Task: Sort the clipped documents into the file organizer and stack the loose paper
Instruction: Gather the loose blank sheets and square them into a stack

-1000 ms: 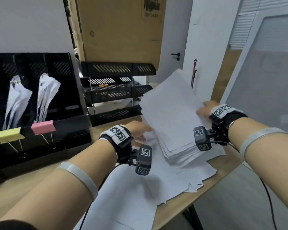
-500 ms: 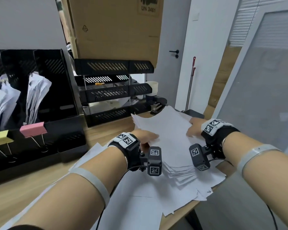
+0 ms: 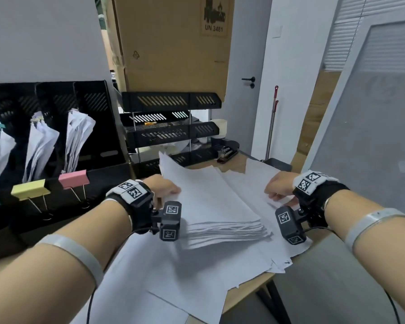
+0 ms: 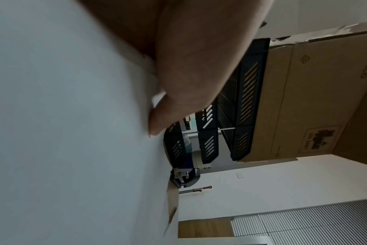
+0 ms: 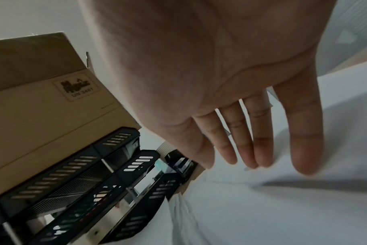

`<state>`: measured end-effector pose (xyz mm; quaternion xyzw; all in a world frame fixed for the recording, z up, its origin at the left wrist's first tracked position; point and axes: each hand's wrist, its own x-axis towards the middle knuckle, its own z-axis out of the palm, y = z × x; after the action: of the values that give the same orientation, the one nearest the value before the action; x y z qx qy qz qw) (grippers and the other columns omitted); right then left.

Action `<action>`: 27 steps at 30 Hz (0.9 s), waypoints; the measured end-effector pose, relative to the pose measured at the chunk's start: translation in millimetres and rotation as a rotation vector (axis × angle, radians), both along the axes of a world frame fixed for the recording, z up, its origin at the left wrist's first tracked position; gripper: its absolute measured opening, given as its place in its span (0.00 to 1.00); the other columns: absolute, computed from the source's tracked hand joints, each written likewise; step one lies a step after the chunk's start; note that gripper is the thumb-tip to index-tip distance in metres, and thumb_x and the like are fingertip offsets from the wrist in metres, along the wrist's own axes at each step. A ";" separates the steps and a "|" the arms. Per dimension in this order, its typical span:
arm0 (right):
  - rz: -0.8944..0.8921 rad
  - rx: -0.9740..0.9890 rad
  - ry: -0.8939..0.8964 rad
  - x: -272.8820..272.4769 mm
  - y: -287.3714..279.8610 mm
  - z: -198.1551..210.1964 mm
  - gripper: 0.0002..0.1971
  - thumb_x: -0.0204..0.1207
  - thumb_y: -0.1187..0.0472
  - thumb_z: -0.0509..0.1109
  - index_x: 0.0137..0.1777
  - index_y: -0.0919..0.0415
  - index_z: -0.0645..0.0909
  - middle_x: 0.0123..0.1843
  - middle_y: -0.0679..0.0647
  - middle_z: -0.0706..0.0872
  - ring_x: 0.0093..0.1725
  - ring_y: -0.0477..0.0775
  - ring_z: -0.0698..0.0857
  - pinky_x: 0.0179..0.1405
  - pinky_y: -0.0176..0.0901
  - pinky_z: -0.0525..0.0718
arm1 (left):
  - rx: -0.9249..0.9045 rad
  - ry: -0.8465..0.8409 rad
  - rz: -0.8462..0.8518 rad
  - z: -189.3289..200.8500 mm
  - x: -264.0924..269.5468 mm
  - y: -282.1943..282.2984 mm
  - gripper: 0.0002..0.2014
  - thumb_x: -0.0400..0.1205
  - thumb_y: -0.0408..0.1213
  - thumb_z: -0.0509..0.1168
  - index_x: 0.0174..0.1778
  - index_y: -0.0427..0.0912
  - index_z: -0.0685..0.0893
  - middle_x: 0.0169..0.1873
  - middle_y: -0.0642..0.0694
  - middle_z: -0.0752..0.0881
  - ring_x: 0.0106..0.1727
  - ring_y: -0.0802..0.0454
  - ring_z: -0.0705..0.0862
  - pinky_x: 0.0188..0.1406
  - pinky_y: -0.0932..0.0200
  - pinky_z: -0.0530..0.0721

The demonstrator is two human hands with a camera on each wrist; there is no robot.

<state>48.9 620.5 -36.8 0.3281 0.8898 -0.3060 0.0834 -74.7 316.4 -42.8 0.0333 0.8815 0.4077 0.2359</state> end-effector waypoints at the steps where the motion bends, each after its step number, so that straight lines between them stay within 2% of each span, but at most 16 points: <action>1: 0.009 -0.007 0.000 2.7 -4.4 0.2 0.14 0.80 0.58 0.70 0.57 0.68 0.85 0.55 0.61 0.91 0.60 0.61 0.90 0.47 0.55 0.92 | 0.039 -0.008 0.012 -3.3 2.7 -2.3 0.27 0.70 0.43 0.79 0.58 0.29 0.83 0.49 0.35 0.91 0.44 0.35 0.91 0.44 0.52 0.93; 2: 0.019 -0.015 0.000 5.1 -8.4 -0.1 0.14 0.79 0.57 0.71 0.56 0.68 0.86 0.53 0.60 0.91 0.58 0.62 0.91 0.51 0.60 0.91 | 0.065 -0.009 0.017 -5.9 6.9 -3.4 0.24 0.72 0.40 0.79 0.57 0.30 0.82 0.49 0.36 0.90 0.43 0.37 0.91 0.40 0.55 0.94; 3: 0.026 -0.013 -0.005 7.9 -13.5 -0.4 0.15 0.78 0.56 0.71 0.55 0.69 0.85 0.51 0.60 0.91 0.56 0.63 0.92 0.52 0.63 0.91 | 0.079 -0.019 0.010 -8.6 10.7 -3.8 0.22 0.73 0.38 0.78 0.57 0.30 0.82 0.50 0.36 0.90 0.44 0.37 0.91 0.41 0.55 0.94; 4: 0.046 0.002 -0.015 9.4 -17.4 -0.4 0.16 0.77 0.55 0.71 0.55 0.69 0.85 0.49 0.60 0.90 0.52 0.64 0.92 0.53 0.63 0.90 | 0.069 -0.044 0.003 -7.7 17.2 -5.1 0.21 0.74 0.38 0.78 0.58 0.30 0.84 0.51 0.35 0.91 0.48 0.35 0.91 0.50 0.49 0.93; 5: 0.074 0.028 -0.029 12.3 -23.2 0.4 0.16 0.77 0.54 0.71 0.54 0.69 0.84 0.48 0.60 0.89 0.48 0.64 0.91 0.53 0.61 0.91 | 0.053 -0.065 -0.017 -8.7 23.3 -5.8 0.19 0.77 0.37 0.77 0.59 0.30 0.84 0.52 0.34 0.91 0.50 0.33 0.91 0.57 0.43 0.91; 7: 0.117 0.096 -0.051 16.7 -32.1 0.0 0.16 0.76 0.53 0.72 0.54 0.66 0.81 0.48 0.62 0.87 0.42 0.63 0.88 0.47 0.53 0.91 | 0.054 -0.085 -0.030 -11.6 32.8 -5.7 0.12 0.82 0.32 0.72 0.58 0.32 0.84 0.48 0.34 0.90 0.46 0.36 0.89 0.56 0.42 0.90; 8: 0.140 0.131 -0.058 19.5 -36.3 0.2 0.17 0.73 0.52 0.73 0.53 0.65 0.81 0.46 0.62 0.87 0.40 0.62 0.87 0.43 0.50 0.88 | 0.067 -0.082 -0.036 -11.9 38.7 -6.4 0.11 0.82 0.31 0.71 0.59 0.32 0.84 0.48 0.33 0.90 0.46 0.36 0.89 0.56 0.41 0.89; 10: 0.155 0.195 -0.079 24.0 -42.2 -1.2 0.21 0.66 0.49 0.74 0.53 0.65 0.83 0.47 0.62 0.90 0.42 0.63 0.88 0.41 0.46 0.82 | 0.086 -0.081 -0.045 -13.6 44.6 -5.4 0.15 0.81 0.31 0.71 0.63 0.30 0.84 0.49 0.31 0.89 0.46 0.35 0.88 0.56 0.41 0.88; 13: 0.144 0.145 -0.072 33.3 -54.2 -2.3 0.27 0.72 0.47 0.71 0.65 0.64 0.79 0.57 0.62 0.89 0.46 0.61 0.89 0.41 0.44 0.85 | 0.083 -0.075 -0.080 -11.9 48.5 -3.4 0.23 0.74 0.38 0.73 0.63 0.30 0.85 0.44 0.34 0.83 0.40 0.41 0.82 0.50 0.45 0.85; 16: 0.156 0.130 -0.047 40.2 -63.2 -3.6 0.29 0.76 0.48 0.72 0.72 0.65 0.76 0.67 0.61 0.85 0.59 0.61 0.86 0.43 0.41 0.80 | 0.120 -0.089 -0.070 -16.2 51.7 -3.0 0.19 0.74 0.40 0.74 0.58 0.34 0.85 0.47 0.37 0.86 0.45 0.38 0.85 0.52 0.44 0.87; 17: 0.170 0.131 -0.020 43.2 -66.1 -3.0 0.26 0.78 0.51 0.72 0.72 0.65 0.78 0.67 0.60 0.84 0.62 0.62 0.85 0.42 0.40 0.78 | 0.147 -0.110 -0.067 -15.8 56.3 -4.0 0.21 0.73 0.40 0.75 0.60 0.35 0.85 0.50 0.37 0.89 0.49 0.35 0.89 0.59 0.39 0.87; 19: 0.183 0.095 0.070 47.1 -67.6 -2.7 0.22 0.79 0.58 0.71 0.71 0.64 0.78 0.68 0.60 0.84 0.64 0.61 0.84 0.47 0.41 0.78 | 0.214 -0.114 -0.052 -16.4 60.7 -6.4 0.20 0.74 0.37 0.75 0.61 0.35 0.84 0.56 0.33 0.91 0.57 0.30 0.91 0.63 0.29 0.85; 21: 0.193 0.013 0.190 49.0 -65.7 -0.2 0.20 0.79 0.62 0.71 0.70 0.60 0.77 0.67 0.58 0.84 0.62 0.59 0.83 0.58 0.42 0.78 | 0.317 -0.055 -0.018 -12.8 64.1 -9.5 0.15 0.79 0.29 0.72 0.62 0.33 0.85 0.56 0.32 0.91 0.58 0.30 0.90 0.62 0.31 0.86; 23: 0.200 -0.063 0.336 47.7 -62.0 2.4 0.19 0.77 0.64 0.72 0.68 0.55 0.78 0.65 0.56 0.87 0.61 0.58 0.86 0.68 0.51 0.81 | 0.424 0.018 0.019 -8.7 62.0 -10.4 0.12 0.82 0.23 0.68 0.61 0.32 0.85 0.55 0.34 0.90 0.56 0.33 0.89 0.56 0.38 0.89; 25: 0.180 -0.121 0.468 45.3 -61.0 8.3 0.23 0.75 0.65 0.73 0.69 0.54 0.77 0.63 0.56 0.88 0.61 0.61 0.87 0.69 0.61 0.82 | 0.490 0.102 0.023 1.1 60.0 -11.7 0.13 0.81 0.22 0.68 0.61 0.36 0.85 0.54 0.35 0.90 0.56 0.33 0.89 0.54 0.41 0.90; 27: 0.165 -0.174 0.573 42.5 -62.9 14.8 0.27 0.70 0.61 0.75 0.70 0.53 0.75 0.63 0.56 0.88 0.60 0.62 0.88 0.66 0.64 0.83 | 0.538 0.223 0.008 14.4 59.1 -14.1 0.16 0.75 0.26 0.72 0.57 0.42 0.88 0.55 0.38 0.91 0.57 0.35 0.90 0.60 0.38 0.89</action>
<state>91.4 557.6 -22.0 0.1467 0.8713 -0.4531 -0.1185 -15.6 302.3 -28.4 0.1359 0.7624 0.6214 0.1188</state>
